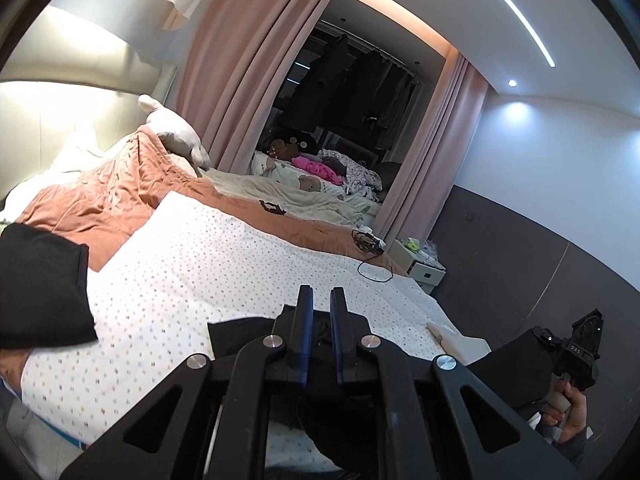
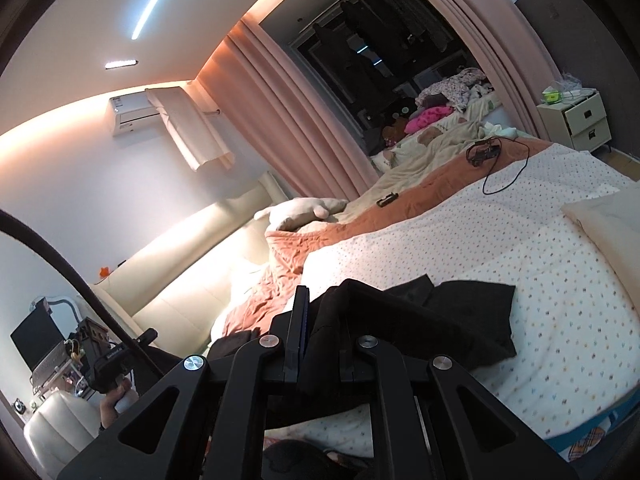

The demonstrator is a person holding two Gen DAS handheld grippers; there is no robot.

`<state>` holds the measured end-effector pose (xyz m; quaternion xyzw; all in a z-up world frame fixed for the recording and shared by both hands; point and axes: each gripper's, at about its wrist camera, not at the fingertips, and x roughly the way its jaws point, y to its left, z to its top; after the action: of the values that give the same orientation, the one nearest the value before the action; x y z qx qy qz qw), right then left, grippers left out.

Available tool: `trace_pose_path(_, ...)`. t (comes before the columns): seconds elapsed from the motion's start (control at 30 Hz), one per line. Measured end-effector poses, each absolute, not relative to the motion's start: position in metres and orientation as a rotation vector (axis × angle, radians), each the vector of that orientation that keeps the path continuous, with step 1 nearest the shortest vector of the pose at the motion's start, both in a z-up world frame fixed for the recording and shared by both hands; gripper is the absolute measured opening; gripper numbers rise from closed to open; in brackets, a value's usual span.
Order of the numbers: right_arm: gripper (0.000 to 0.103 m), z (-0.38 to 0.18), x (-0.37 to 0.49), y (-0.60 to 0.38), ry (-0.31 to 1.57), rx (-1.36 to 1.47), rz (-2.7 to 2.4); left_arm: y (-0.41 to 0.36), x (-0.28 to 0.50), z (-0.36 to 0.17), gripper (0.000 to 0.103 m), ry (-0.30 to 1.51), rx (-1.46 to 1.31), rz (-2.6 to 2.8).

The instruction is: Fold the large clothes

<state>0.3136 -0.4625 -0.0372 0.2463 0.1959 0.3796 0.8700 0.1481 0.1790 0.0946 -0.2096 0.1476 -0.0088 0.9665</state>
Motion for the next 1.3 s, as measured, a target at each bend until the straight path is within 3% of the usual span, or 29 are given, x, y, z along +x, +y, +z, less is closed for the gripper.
trace_pose_path(0.3, 0.005, -0.026, 0.389, -0.427, 0.421, 0.481, 0.723, 0.202, 0.240, 0.109, 0.010, 0.332, -0.385, 0.006)
trace_pose_path(0.77, 0.005, -0.019, 0.488, -0.363, 0.497, 0.446, 0.630, 0.240, 0.377, 0.067, 0.009, 0.465, -0.392, 0.053)
trace_pose_path(1.3, 0.009, -0.083, 0.561, -0.310, 0.758, 0.429, 0.482, 0.256, 0.460, -0.072, 0.004, 0.749, -0.436, 0.088)
